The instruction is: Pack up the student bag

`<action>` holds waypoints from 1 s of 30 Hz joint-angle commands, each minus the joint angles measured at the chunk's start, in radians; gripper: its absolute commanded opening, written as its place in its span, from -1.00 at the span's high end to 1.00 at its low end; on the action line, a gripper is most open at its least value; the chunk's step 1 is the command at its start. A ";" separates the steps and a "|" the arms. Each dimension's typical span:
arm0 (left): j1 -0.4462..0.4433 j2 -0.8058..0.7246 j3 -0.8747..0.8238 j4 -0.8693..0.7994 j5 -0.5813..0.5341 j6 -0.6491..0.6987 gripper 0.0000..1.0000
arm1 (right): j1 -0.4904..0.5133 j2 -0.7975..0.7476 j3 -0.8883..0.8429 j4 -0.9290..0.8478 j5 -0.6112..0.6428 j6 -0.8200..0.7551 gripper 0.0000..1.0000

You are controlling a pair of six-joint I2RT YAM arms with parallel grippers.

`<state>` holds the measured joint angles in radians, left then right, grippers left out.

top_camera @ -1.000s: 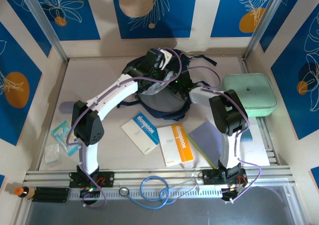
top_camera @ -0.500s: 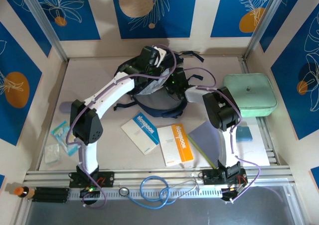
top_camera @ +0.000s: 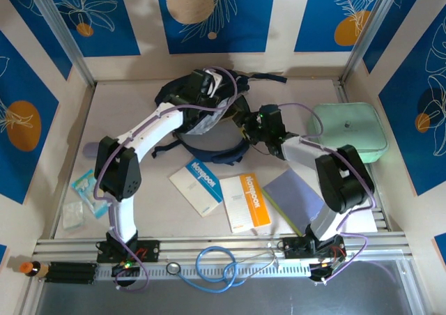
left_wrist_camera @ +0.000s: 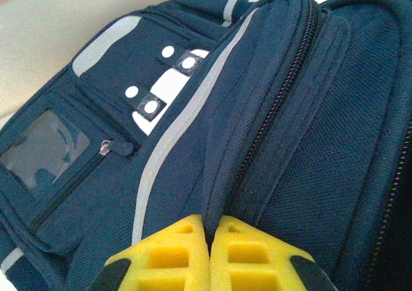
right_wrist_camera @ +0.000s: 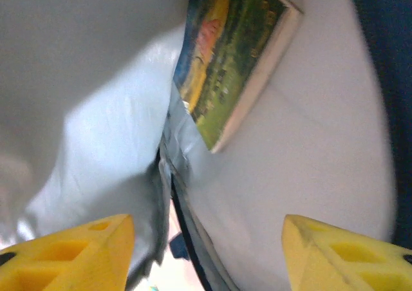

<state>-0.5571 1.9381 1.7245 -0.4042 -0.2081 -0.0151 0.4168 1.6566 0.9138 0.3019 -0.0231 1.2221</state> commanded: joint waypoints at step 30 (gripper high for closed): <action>0.008 -0.228 -0.457 0.223 0.431 -0.364 -1.00 | -0.045 -0.300 -0.227 -0.826 0.162 -0.251 -0.33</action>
<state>-0.5438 1.7065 1.2339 -0.2012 0.1894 -0.3634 0.3908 1.3277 0.7017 -0.5560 0.1738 0.9295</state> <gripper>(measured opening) 0.998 0.662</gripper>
